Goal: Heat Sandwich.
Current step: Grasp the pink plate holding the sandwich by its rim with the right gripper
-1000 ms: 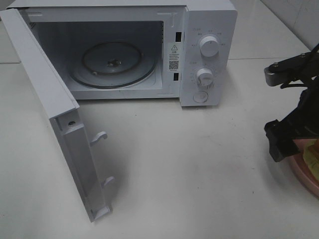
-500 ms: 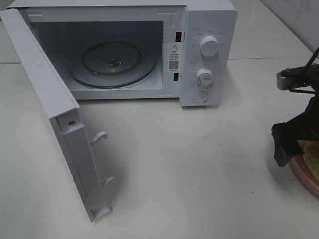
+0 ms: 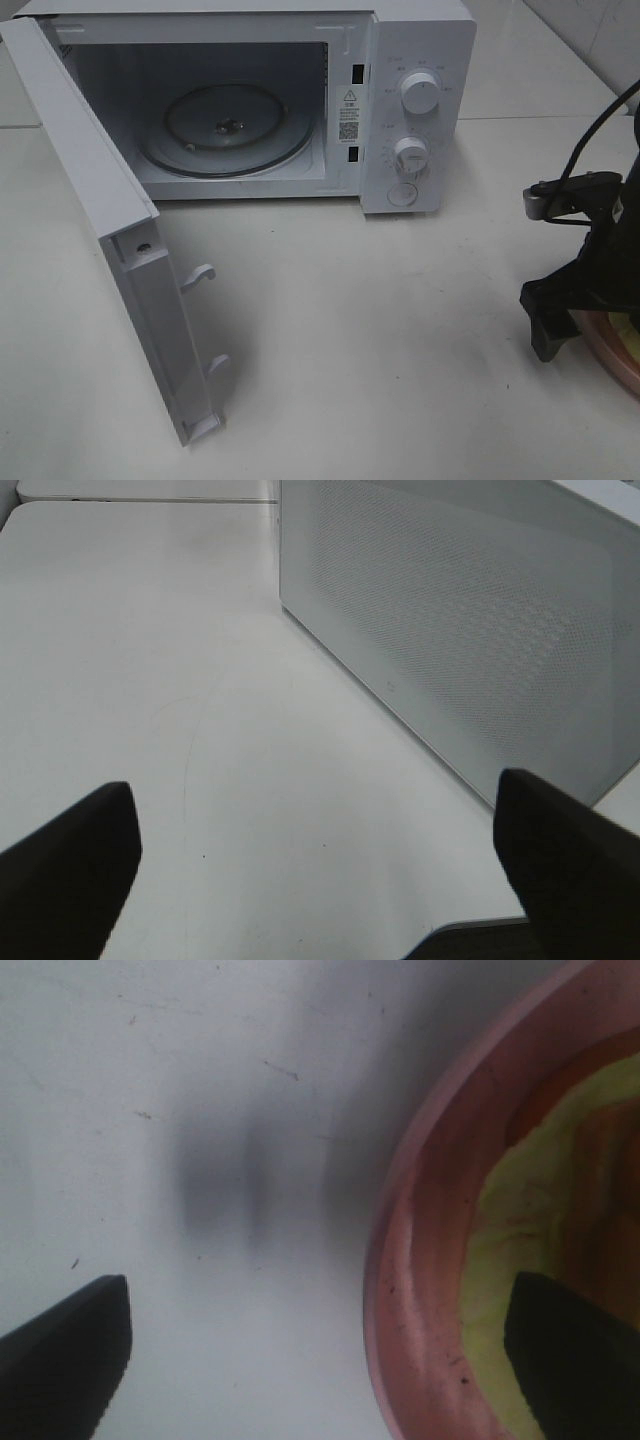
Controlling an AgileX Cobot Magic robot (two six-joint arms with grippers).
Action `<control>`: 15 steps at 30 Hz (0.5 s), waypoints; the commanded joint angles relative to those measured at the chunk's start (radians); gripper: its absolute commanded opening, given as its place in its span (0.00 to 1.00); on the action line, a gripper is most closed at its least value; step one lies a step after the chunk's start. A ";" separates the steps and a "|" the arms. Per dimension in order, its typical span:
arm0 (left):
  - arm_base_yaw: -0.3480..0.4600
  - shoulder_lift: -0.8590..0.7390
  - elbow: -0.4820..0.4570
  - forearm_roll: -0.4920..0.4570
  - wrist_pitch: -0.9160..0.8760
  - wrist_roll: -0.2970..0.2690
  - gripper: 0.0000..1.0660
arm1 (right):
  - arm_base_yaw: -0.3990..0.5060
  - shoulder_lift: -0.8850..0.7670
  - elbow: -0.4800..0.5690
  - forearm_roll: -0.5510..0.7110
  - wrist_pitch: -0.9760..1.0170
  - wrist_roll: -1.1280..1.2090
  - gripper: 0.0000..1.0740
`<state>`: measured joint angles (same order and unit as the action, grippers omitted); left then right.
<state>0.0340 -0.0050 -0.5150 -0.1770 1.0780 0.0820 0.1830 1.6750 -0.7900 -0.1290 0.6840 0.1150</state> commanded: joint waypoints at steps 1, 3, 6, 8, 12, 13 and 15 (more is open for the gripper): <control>0.001 -0.022 0.000 -0.007 -0.003 -0.005 0.83 | -0.005 0.037 -0.006 -0.019 -0.018 0.012 0.85; 0.001 -0.022 0.000 -0.007 -0.003 -0.005 0.83 | -0.005 0.047 -0.006 -0.019 -0.021 0.012 0.85; 0.001 -0.022 0.000 -0.007 -0.003 -0.005 0.83 | -0.005 0.071 -0.005 -0.019 -0.047 0.012 0.84; 0.001 -0.022 0.000 -0.007 -0.003 -0.005 0.83 | -0.005 0.078 -0.003 -0.020 -0.055 0.012 0.84; 0.001 -0.022 0.000 -0.007 -0.003 -0.005 0.83 | -0.005 0.113 0.006 -0.020 -0.069 0.012 0.83; 0.001 -0.022 0.000 -0.007 -0.003 -0.005 0.83 | -0.005 0.120 0.006 -0.017 -0.061 0.012 0.82; 0.001 -0.022 0.000 -0.007 -0.003 -0.005 0.83 | -0.005 0.115 0.005 -0.017 -0.061 0.012 0.80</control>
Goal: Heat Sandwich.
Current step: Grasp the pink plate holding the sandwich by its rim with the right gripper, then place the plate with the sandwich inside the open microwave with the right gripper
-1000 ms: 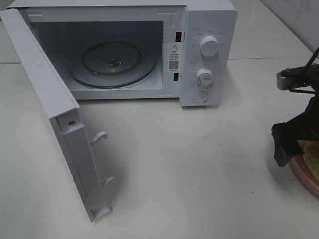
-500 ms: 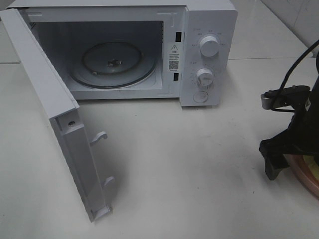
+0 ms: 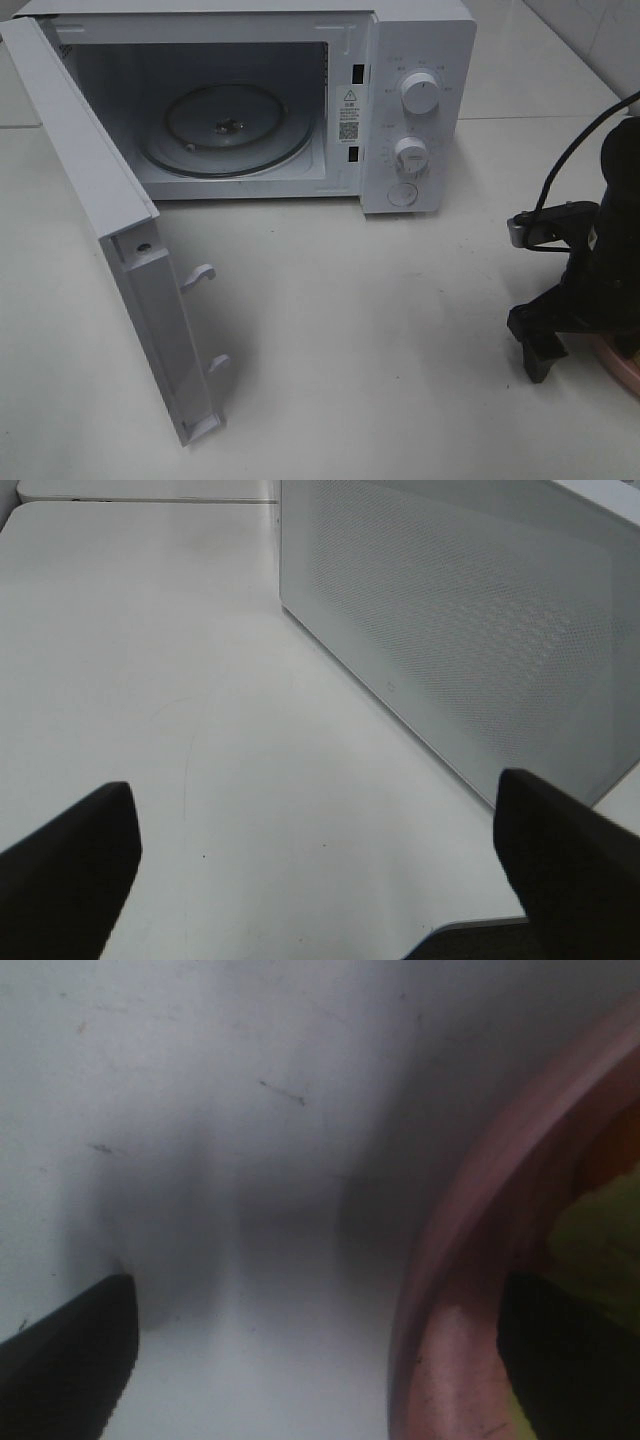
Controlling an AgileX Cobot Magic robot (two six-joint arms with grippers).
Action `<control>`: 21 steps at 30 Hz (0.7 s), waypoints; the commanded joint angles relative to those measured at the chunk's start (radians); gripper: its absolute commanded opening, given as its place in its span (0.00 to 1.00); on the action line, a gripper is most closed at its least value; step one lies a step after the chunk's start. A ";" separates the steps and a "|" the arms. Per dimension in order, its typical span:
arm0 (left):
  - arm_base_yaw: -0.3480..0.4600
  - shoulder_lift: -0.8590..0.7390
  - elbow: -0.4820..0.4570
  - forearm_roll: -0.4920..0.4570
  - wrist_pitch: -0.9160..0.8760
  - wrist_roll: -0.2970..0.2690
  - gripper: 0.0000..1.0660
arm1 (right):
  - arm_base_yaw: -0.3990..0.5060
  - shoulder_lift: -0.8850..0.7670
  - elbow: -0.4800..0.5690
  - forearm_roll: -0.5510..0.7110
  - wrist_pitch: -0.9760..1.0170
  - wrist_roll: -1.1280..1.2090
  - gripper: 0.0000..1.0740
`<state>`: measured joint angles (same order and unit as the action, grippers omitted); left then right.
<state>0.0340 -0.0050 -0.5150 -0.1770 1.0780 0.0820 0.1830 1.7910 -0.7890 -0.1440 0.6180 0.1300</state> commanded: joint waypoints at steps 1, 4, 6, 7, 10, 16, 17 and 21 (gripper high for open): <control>0.001 -0.022 0.000 -0.007 -0.003 -0.005 0.83 | -0.005 -0.004 0.004 -0.003 0.005 -0.003 0.78; 0.001 -0.022 0.000 -0.007 -0.003 -0.005 0.83 | -0.005 -0.005 0.004 -0.003 0.005 0.005 0.71; 0.001 -0.022 0.000 -0.007 -0.003 -0.005 0.83 | -0.005 -0.004 0.004 -0.009 0.007 0.013 0.65; 0.001 -0.022 0.000 -0.007 -0.003 -0.005 0.83 | -0.005 -0.004 0.004 -0.035 0.006 0.042 0.56; 0.001 -0.022 0.000 -0.007 -0.003 -0.005 0.83 | -0.005 -0.004 0.004 -0.078 0.006 0.090 0.45; 0.001 -0.022 0.000 -0.007 -0.003 -0.005 0.83 | -0.005 -0.004 0.004 -0.167 0.009 0.173 0.00; 0.001 -0.022 0.000 -0.007 -0.003 -0.005 0.83 | -0.005 -0.004 0.004 -0.167 0.009 0.173 0.00; 0.001 -0.022 0.000 -0.007 -0.003 -0.005 0.83 | -0.005 -0.004 0.004 -0.167 0.006 0.173 0.00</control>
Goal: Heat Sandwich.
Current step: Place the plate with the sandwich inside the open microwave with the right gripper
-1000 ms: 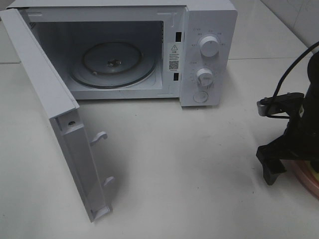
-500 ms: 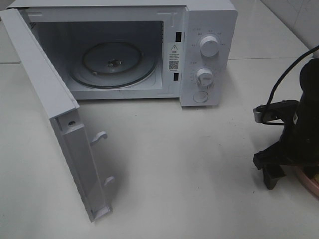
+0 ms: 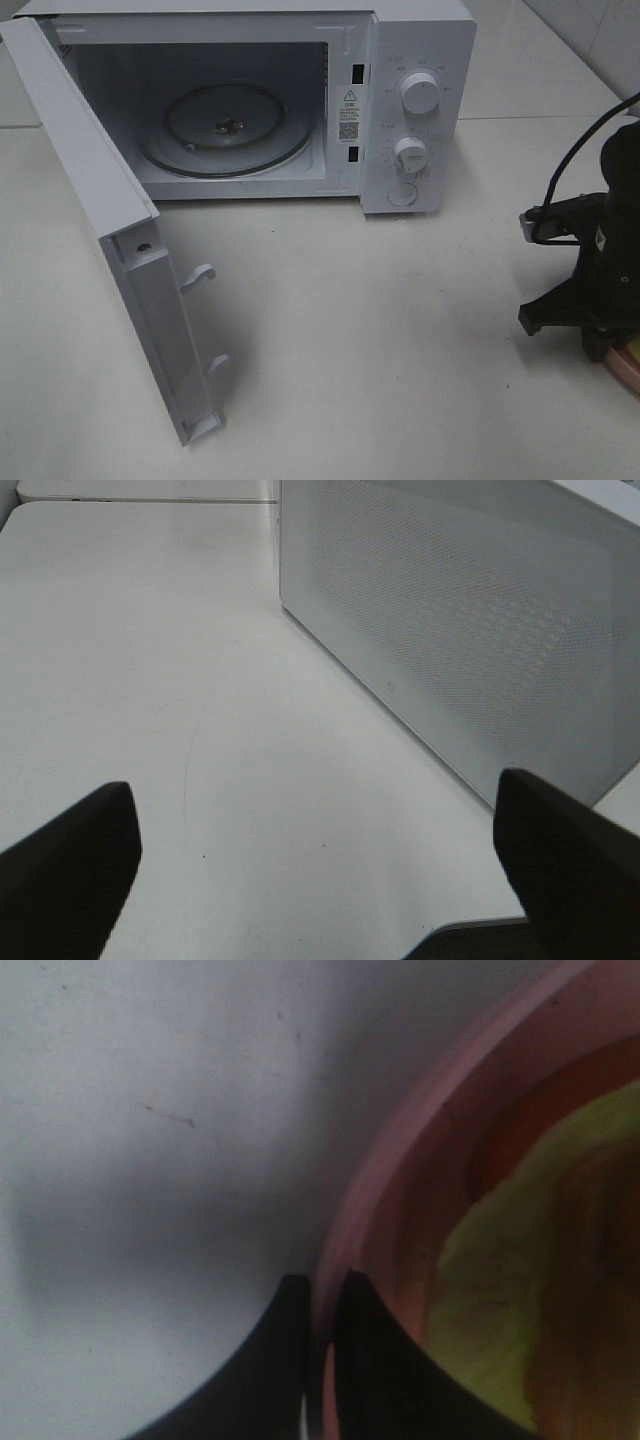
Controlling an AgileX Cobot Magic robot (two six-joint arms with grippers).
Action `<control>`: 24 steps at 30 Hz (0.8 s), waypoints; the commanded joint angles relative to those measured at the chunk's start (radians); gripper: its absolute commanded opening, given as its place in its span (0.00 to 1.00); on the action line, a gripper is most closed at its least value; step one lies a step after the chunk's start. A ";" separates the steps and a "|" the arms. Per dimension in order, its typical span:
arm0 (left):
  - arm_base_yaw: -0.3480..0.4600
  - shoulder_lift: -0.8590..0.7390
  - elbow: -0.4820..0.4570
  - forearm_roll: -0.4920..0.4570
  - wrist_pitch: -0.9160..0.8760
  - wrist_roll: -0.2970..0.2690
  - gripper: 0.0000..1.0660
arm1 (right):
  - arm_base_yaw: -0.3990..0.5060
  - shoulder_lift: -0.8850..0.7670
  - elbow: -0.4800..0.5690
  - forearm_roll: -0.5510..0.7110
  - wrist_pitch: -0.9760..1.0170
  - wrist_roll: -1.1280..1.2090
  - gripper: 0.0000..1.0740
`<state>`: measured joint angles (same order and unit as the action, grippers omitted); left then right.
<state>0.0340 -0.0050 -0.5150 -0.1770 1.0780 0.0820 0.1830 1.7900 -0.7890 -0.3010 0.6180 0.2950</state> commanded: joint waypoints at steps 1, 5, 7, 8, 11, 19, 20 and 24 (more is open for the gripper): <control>0.001 -0.022 0.000 -0.007 -0.003 -0.005 0.83 | -0.005 -0.003 0.004 -0.010 0.006 0.008 0.00; 0.001 -0.022 0.000 -0.007 -0.003 -0.005 0.83 | -0.002 -0.007 0.004 -0.013 0.008 0.009 0.00; 0.001 -0.022 0.000 -0.007 -0.003 -0.005 0.83 | -0.002 -0.010 0.004 -0.014 0.017 0.011 0.00; 0.001 -0.022 0.000 -0.007 -0.003 -0.005 0.83 | -0.002 -0.011 0.004 -0.023 0.029 0.016 0.00; 0.001 -0.022 0.000 -0.007 -0.003 -0.005 0.83 | 0.005 -0.015 0.004 -0.034 0.037 0.028 0.00; 0.001 -0.022 0.000 -0.007 -0.003 -0.005 0.83 | 0.065 -0.033 0.002 -0.124 0.108 0.102 0.00; 0.001 -0.022 0.000 -0.007 -0.003 -0.005 0.83 | 0.072 -0.037 0.002 -0.132 0.115 0.106 0.00; 0.001 -0.022 0.000 -0.007 -0.003 -0.005 0.83 | 0.082 -0.068 0.002 -0.147 0.151 0.116 0.00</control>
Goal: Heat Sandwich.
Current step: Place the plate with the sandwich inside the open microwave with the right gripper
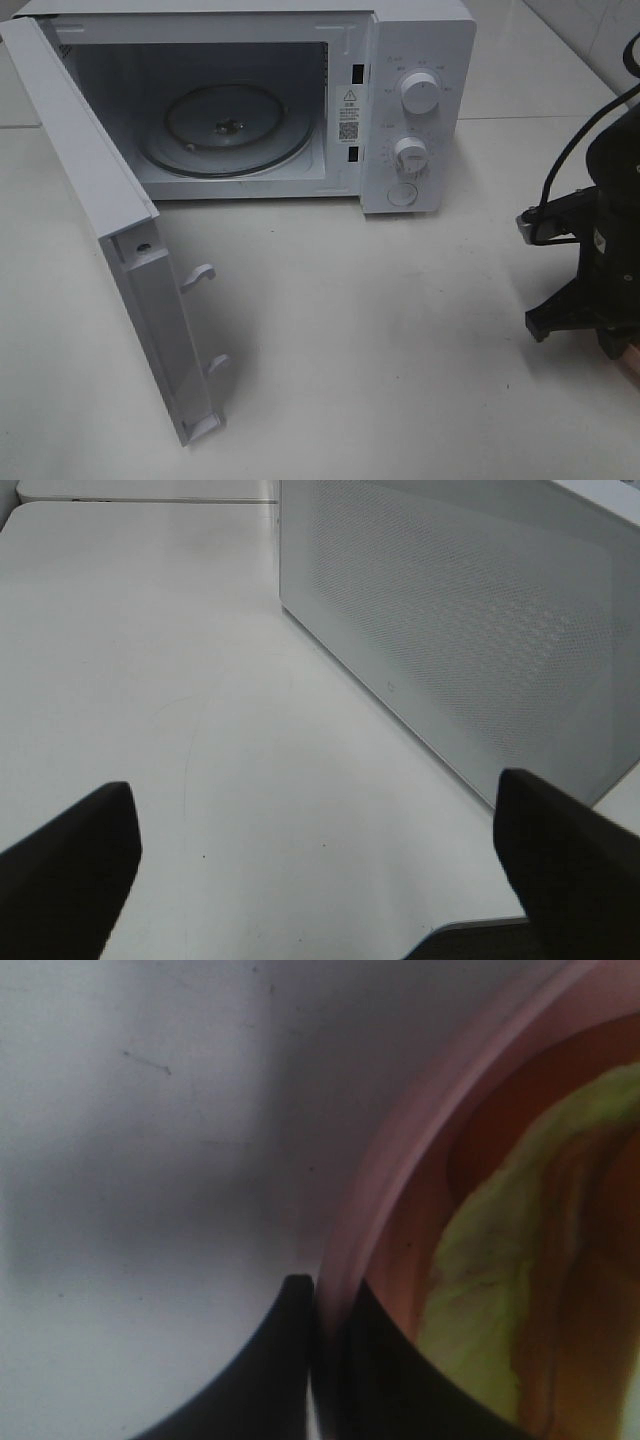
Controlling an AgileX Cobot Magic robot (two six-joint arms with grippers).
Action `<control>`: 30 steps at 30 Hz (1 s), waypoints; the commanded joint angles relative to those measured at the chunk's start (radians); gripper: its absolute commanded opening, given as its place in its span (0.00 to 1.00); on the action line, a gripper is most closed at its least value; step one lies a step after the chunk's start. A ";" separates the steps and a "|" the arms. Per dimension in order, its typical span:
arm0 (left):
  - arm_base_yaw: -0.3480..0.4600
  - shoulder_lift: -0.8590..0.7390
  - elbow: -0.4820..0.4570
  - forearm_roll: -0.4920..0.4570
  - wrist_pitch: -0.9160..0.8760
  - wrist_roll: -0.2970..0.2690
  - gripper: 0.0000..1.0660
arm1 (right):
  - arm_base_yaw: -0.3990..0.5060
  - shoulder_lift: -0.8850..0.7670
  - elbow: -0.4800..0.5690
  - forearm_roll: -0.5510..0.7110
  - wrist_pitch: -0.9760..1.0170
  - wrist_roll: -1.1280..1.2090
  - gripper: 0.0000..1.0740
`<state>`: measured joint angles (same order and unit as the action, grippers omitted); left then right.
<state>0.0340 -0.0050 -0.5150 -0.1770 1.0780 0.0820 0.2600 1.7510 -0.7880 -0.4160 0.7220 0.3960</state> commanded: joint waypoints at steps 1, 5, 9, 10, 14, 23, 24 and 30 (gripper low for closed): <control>0.001 -0.022 0.000 -0.007 -0.003 -0.005 0.83 | 0.005 -0.044 0.001 -0.034 0.062 0.015 0.00; 0.001 -0.022 0.000 -0.007 -0.003 -0.005 0.83 | 0.006 -0.072 0.001 -0.044 0.088 0.015 0.00; 0.001 -0.022 0.000 -0.007 -0.003 -0.005 0.83 | 0.033 -0.086 0.001 -0.058 0.119 0.022 0.00; 0.001 -0.022 0.000 -0.007 -0.003 -0.005 0.83 | 0.041 -0.087 0.001 -0.061 0.124 0.023 0.00; 0.001 -0.022 0.000 -0.007 -0.003 -0.005 0.83 | 0.081 -0.089 0.001 -0.077 0.162 0.034 0.00; 0.001 -0.022 0.000 -0.007 -0.003 -0.005 0.83 | 0.157 -0.159 0.001 -0.078 0.223 0.025 0.00; 0.001 -0.022 0.000 -0.007 -0.003 -0.005 0.83 | 0.167 -0.171 0.003 -0.078 0.231 0.022 0.00; 0.001 -0.022 0.000 -0.007 -0.003 -0.005 0.83 | 0.219 -0.220 0.003 -0.077 0.267 0.012 0.00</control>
<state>0.0340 -0.0050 -0.5150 -0.1770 1.0780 0.0820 0.4740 1.5420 -0.7880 -0.4660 0.9560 0.4170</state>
